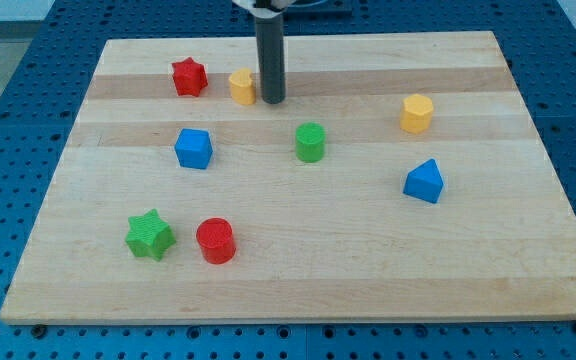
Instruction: Slide the yellow heart to the right side of the red star
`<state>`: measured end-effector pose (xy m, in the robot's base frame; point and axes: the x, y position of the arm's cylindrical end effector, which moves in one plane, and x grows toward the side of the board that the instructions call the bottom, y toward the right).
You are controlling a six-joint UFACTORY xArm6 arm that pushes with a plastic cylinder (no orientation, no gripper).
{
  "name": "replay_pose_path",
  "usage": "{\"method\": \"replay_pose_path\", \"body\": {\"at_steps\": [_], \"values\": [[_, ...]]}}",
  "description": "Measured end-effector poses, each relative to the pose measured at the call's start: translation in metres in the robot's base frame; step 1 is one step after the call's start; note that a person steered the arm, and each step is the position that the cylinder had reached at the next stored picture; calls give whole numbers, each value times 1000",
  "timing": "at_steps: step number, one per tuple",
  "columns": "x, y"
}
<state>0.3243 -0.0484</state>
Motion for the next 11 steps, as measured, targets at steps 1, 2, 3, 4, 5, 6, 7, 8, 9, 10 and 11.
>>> {"method": "replay_pose_path", "body": {"at_steps": [1, 2, 3, 4, 5, 6, 7, 8, 9, 10, 11], "values": [[1, -29], [1, -37], [-9, -38], [-19, -38], [-21, -38], [-24, -39], [-24, -37], [-24, -26], [-28, -22], [-32, -22], [-15, -3]]}}
